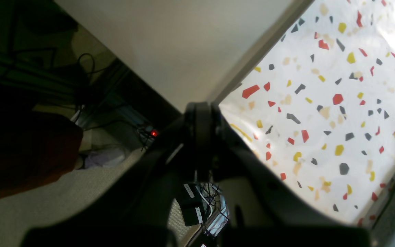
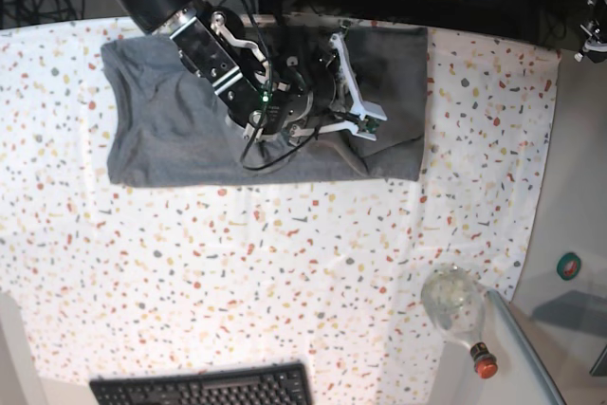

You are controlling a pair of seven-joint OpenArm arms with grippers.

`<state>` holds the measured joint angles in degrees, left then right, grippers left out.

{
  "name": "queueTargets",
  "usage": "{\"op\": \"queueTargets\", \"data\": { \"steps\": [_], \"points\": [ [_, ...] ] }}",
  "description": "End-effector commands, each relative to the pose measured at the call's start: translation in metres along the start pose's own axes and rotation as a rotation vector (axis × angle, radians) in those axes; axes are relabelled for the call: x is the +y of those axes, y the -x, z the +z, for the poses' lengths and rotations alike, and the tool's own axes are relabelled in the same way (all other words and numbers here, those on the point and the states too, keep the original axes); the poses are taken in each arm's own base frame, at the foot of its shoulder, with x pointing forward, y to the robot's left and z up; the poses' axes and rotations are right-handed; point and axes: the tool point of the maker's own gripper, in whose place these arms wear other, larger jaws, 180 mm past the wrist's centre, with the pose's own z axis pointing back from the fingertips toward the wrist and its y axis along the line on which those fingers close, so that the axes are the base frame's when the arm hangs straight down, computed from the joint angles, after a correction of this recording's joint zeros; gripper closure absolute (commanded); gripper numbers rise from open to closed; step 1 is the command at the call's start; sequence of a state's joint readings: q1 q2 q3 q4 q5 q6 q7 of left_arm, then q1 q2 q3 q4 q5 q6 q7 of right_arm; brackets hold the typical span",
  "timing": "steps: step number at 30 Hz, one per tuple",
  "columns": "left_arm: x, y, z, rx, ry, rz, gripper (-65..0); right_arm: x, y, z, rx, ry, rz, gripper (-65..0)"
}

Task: Layout the t-shirt on the table in an organized manner, then fold the t-shirt properly
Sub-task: 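Press the folded shirt flat with the right gripper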

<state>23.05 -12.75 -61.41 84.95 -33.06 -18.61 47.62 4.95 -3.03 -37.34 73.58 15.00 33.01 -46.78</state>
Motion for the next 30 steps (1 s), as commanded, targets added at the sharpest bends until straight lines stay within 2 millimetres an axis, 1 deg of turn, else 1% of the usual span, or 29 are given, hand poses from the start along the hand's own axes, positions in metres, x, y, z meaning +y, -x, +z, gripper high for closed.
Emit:
{"op": "queueTargets", "data": {
  "steps": [1, 2, 4, 6, 9, 12, 15, 16, 18, 21, 23, 25, 26, 28, 30],
  "points": [
    [0.002, -0.015, 0.004, -0.039, 0.000, -0.019, 0.0, -0.003, -0.020, 0.004, -0.054, -0.003, 0.010, 0.0],
    [0.002, -0.015, 0.004, -0.039, 0.000, -0.019, 0.0, -0.007, -0.021, 0.004, -0.056, 0.002, 0.010, 0.0],
    [0.002, -0.015, 0.004, -0.039, 0.000, -0.019, 0.0, -0.020, -0.021, 0.010, -0.069, 0.028, -0.024, 0.0],
    [0.002, -0.015, 0.004, -0.039, 0.000, -0.019, 0.0, -0.040, -0.021, 0.019, -0.093, 0.065, -0.078, 0.0],
    [0.003, -0.016, 0.005, -0.040, -0.001, -0.018, 0.0, -0.071, -0.009, 0.036, -0.093, 0.128, -0.119, 0.0],
    [0.004, -0.016, 0.005, -0.040, -0.003, -0.016, 0.0, -0.093, 0.004, 0.049, -0.069, 0.178, -0.113, 0.0],
    [0.003, -0.016, 0.004, -0.040, -0.002, -0.019, 0.0, -0.112, 0.011, 0.062, -0.054, 0.220, -0.101, 0.0],
    [0.003, -0.016, 0.004, -0.039, -0.001, -0.019, 0.0, -0.115, 0.009, 0.064, -0.057, 0.228, -0.098, 0.0],
    [0.003, -0.016, 0.004, -0.039, -0.001, -0.019, 0.0, -0.130, 0.008, 0.076, -0.076, 0.261, -0.120, 0.0],
    [0.003, -0.016, 0.004, -0.039, -0.001, -0.019, 0.0, -0.149, -0.002, 0.095, -0.172, 0.311, -0.159, 0.0],
    [0.003, -0.016, 0.004, -0.039, -0.001, -0.019, 0.0, -0.150, -0.011, 0.109, -0.190, 0.340, -0.141, 0.0],
    [0.003, -0.016, 0.004, -0.040, -0.001, -0.021, 0.0, -0.138, -0.011, 0.117, -0.150, 0.351, -0.110, 0.0],
    [0.003, -0.016, 0.004, -0.040, -0.001, -0.021, 0.0, -0.131, -0.016, 0.119, -0.148, 0.352, -0.092, 0.0],
    [0.002, -0.016, 0.004, -0.040, 0.000, -0.019, 0.0, -0.120, -0.024, 0.113, -0.140, 0.356, -0.068, 0.0],
    [0.002, -0.017, 0.004, -0.042, 0.002, -0.018, 0.0, -0.114, -0.030, 0.102, -0.117, 0.374, -0.070, 0.0]
  ]
}}
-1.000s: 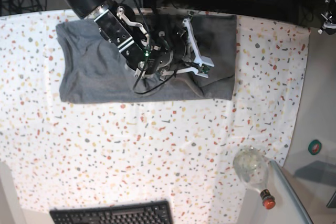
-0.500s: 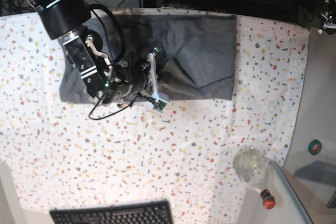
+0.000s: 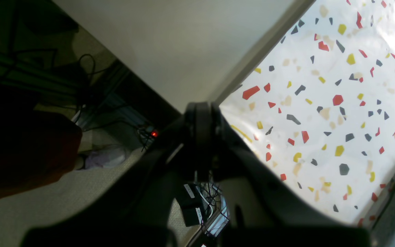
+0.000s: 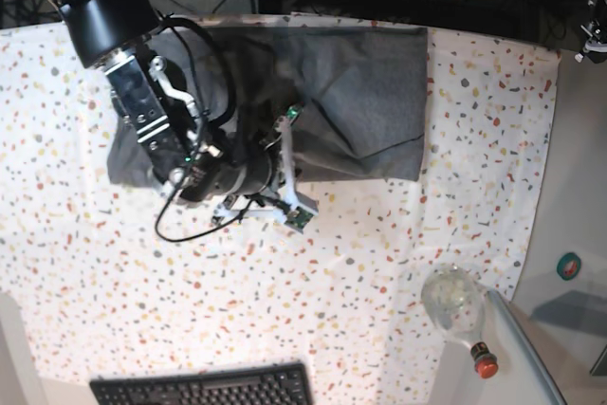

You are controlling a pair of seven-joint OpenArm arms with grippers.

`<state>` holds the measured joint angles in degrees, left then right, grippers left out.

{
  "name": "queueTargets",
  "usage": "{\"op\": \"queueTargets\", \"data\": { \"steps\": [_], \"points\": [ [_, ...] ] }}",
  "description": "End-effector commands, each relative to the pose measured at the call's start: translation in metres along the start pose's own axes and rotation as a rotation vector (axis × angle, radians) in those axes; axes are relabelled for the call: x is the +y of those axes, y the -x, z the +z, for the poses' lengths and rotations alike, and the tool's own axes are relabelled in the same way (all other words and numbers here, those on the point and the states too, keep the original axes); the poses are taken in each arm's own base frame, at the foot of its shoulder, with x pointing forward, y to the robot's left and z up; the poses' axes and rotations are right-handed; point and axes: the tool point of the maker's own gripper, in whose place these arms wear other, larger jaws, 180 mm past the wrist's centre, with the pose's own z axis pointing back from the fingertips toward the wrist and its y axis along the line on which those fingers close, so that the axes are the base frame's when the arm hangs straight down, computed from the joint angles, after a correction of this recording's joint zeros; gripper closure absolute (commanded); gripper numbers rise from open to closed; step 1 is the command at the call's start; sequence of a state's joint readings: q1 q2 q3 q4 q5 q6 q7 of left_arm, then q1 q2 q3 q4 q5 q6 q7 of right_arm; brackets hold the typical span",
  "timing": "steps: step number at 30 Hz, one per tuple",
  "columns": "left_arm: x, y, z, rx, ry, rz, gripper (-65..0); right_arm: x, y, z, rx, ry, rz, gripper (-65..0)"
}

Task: Layout the t-shirt on the table in an organized manner, then fold the t-shirt properly
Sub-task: 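Press the folded shirt flat with the right gripper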

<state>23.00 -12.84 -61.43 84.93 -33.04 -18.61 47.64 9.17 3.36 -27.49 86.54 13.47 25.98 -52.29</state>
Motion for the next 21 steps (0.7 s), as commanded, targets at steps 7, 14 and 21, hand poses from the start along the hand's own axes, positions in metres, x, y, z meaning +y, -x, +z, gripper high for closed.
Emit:
{"op": "queueTargets", "data": {
  "steps": [7, 14, 21],
  "points": [
    [0.002, -0.016, 0.004, -0.040, 0.001, -0.018, 0.0, -0.002, -0.019, -0.026, 0.029, -0.009, 0.005, -36.5],
    [0.011, -0.002, -0.001, 0.000, -0.010, 0.009, 0.0, -0.006, -0.002, -0.041, 0.082, -0.025, -0.023, -29.1],
    [-0.002, 0.003, -0.002, 0.009, 0.064, -0.060, 0.0, -0.006, 0.001, -0.043, 0.089, -0.026, -0.032, -18.9]
  ]
}}
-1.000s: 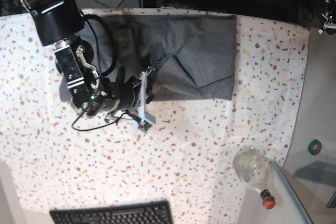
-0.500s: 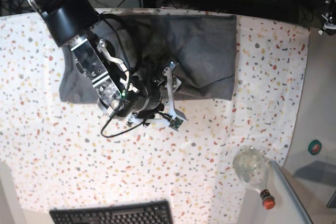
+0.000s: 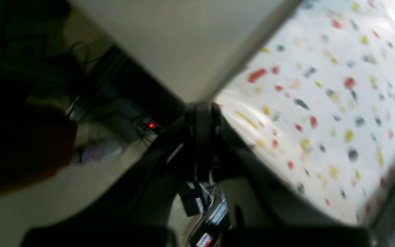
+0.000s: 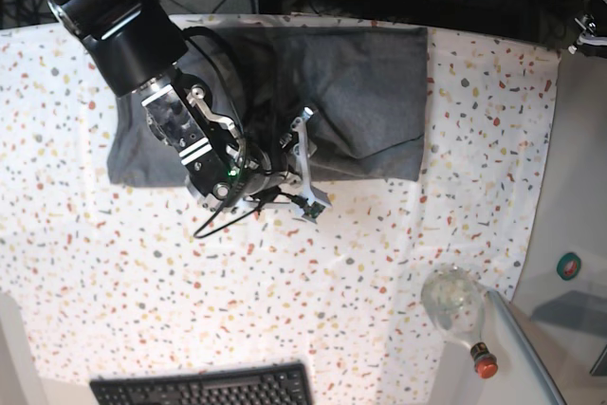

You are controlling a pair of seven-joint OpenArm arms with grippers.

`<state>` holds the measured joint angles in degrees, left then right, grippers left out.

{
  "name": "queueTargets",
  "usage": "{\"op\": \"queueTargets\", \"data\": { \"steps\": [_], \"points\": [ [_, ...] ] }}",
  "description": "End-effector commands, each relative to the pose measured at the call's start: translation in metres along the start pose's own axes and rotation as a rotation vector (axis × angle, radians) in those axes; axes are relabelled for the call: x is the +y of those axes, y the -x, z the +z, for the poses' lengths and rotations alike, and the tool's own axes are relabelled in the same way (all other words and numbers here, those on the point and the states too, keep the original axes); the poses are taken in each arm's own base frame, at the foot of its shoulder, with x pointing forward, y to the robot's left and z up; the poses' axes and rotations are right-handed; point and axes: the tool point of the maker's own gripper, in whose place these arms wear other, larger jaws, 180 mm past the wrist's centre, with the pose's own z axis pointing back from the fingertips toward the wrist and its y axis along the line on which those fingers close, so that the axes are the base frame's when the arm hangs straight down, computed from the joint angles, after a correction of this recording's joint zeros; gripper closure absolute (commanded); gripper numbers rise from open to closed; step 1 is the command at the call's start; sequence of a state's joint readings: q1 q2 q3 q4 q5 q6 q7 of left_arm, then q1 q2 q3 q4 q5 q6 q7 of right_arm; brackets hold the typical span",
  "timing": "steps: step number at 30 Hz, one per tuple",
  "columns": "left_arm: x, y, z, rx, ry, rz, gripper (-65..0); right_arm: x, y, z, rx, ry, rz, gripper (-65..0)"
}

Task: Layout the t-shirt on the table in an organized manner, then fold the t-shirt properly
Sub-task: 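Press the folded shirt flat with the right gripper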

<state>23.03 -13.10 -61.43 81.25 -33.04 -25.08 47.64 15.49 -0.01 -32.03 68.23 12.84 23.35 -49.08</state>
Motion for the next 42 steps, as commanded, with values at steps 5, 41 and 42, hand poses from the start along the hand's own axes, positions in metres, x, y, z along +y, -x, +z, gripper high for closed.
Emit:
{"op": "queueTargets", "data": {
  "steps": [5, 41, 42],
  "points": [
    [-0.037, 0.009, -0.004, 0.036, 0.146, -0.168, 0.0, -0.011, -0.012, 0.009, -0.015, 0.019, -0.008, 0.0],
    [-0.255, 0.159, 0.015, 0.323, 0.636, -0.653, 0.0, -0.046, -0.019, 0.013, -0.007, 0.056, -0.095, 0.0],
    [-0.256, 0.157, 0.016, 0.317, 0.637, -0.656, 0.0, -0.046, -0.019, 0.013, -0.009, 0.057, -0.094, 0.0]
  ]
}}
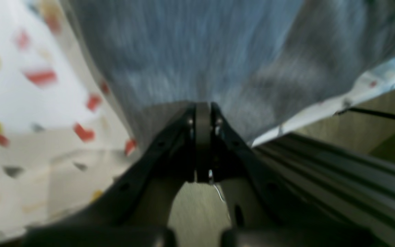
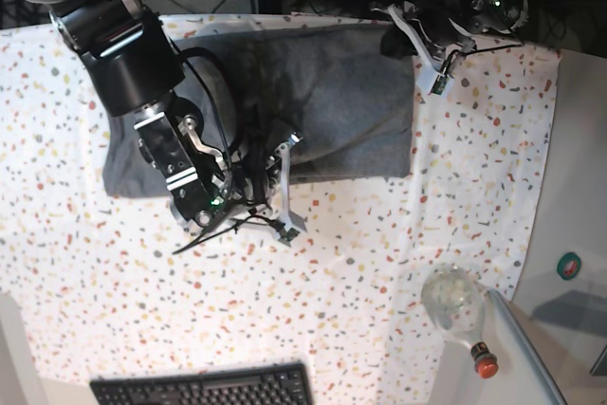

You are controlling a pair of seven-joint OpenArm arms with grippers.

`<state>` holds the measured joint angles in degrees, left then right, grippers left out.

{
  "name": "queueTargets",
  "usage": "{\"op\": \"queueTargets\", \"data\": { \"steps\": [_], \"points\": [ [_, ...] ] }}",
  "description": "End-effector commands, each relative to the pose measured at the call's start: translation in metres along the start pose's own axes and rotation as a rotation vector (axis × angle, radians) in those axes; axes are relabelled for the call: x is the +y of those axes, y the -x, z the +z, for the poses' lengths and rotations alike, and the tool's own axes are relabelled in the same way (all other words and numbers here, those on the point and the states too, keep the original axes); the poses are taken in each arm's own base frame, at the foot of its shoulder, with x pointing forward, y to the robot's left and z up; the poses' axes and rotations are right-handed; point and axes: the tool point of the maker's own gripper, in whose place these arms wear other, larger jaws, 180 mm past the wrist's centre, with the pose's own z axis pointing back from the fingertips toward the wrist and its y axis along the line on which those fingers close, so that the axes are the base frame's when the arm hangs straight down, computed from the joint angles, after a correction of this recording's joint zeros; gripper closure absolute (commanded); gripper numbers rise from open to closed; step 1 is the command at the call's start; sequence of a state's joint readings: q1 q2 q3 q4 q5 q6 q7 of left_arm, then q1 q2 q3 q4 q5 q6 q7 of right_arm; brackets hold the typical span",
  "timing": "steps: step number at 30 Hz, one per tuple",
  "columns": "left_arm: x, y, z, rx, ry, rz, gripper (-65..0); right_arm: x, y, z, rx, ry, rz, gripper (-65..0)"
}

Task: Layout the t-shirt on the table in an organized manner, then fold the t-shirt properly
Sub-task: 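Press the folded shirt flat with the right gripper, then smooth the folded shirt edges with both grippers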

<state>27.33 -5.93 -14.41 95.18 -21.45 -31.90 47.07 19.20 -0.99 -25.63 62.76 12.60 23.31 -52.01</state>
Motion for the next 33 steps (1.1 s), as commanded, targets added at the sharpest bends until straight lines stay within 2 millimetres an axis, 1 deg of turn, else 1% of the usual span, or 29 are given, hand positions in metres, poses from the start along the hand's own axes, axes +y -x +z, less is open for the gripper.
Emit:
{"op": "queueTargets", "data": {
  "steps": [1, 3, 6, 8, 9, 11, 13, 14, 15, 17, 18, 20, 21, 22, 23, 26, 28, 30, 31, 33],
  "points": [
    [-0.001, -0.005, 0.004, -0.020, 0.006, -0.011, 0.0, -0.006, -0.024, 0.010, -0.061, 0.019, 0.016, -3.9],
    [-0.001, -0.006, 0.004, -0.022, 0.007, -0.011, 0.0, -0.009, -0.033, 0.018, -0.091, 0.033, 0.023, -13.4],
    [0.000, -0.006, 0.006, -0.024, 0.002, -0.014, 0.0, -0.007, -0.050, 0.036, -0.161, 0.054, 0.054, -24.6],
    [0.002, -0.016, 0.014, -0.045, -0.010, -0.052, 0.0, -0.001, -0.055, 0.051, -0.205, 0.068, 0.077, -29.6],
    [0.003, -0.020, 0.020, -0.057, -0.020, -0.071, 0.0, 0.005, -0.057, 0.059, -0.229, 0.071, 0.094, -30.0],
    [0.012, -0.036, 0.037, -0.103, -0.065, -0.100, 0.0, 0.022, -0.057, 0.072, -0.273, 0.068, 0.115, -29.1],
    [0.024, -0.048, 0.047, -0.139, -0.108, -0.105, 0.0, 0.037, -0.049, 0.082, -0.296, 0.060, 0.128, -27.3],
    [0.032, -0.062, 0.050, -0.171, -0.129, -0.109, 0.0, 0.051, -0.044, 0.083, -0.295, 0.041, 0.147, -25.4],
    [0.038, -0.076, 0.052, -0.202, -0.144, -0.114, 0.0, 0.066, -0.038, 0.081, -0.284, 0.018, 0.171, -22.8],
    [0.047, -0.093, 0.047, -0.232, -0.152, -0.107, 0.0, 0.088, -0.018, 0.070, -0.237, -0.022, 0.232, -15.5],
    [0.050, -0.100, 0.044, -0.237, -0.153, -0.105, 0.0, 0.097, -0.009, 0.062, -0.206, -0.041, 0.256, -11.0],
    [0.062, -0.116, 0.038, -0.217, -0.164, -0.106, 0.0, 0.113, 0.007, 0.046, -0.141, -0.081, 0.292, 0.0],
    [0.066, -0.122, 0.036, -0.202, -0.165, -0.101, 0.0, 0.115, 0.015, 0.041, -0.117, -0.091, 0.290, 0.0],
    [0.071, -0.129, 0.032, -0.188, -0.168, -0.093, 0.0, 0.115, 0.018, 0.037, -0.104, -0.096, 0.281, 0.0],
    [0.074, -0.137, 0.028, -0.184, -0.165, -0.086, 0.0, 0.119, 0.022, 0.035, -0.102, -0.107, 0.277, 0.0],
    [0.082, -0.151, 0.014, -0.179, -0.146, -0.057, 0.0, 0.128, 0.025, 0.032, -0.117, -0.129, 0.270, 0.0],
    [0.078, -0.156, 0.001, -0.158, -0.117, -0.060, 0.0, 0.136, 0.019, 0.032, -0.131, -0.146, 0.264, 0.0],
    [0.072, -0.158, -0.010, -0.138, -0.090, -0.066, 0.0, 0.139, 0.022, 0.026, -0.116, -0.156, 0.255, 0.0],
    [0.069, -0.157, -0.016, -0.122, -0.076, -0.070, 0.0, 0.139, 0.023, 0.023, -0.110, -0.160, 0.249, 0.0],
    [0.061, -0.152, -0.026, -0.089, -0.050, -0.083, 0.0, 0.143, 0.018, 0.019, -0.133, -0.173, 0.239, 0.0]
  ]
}}
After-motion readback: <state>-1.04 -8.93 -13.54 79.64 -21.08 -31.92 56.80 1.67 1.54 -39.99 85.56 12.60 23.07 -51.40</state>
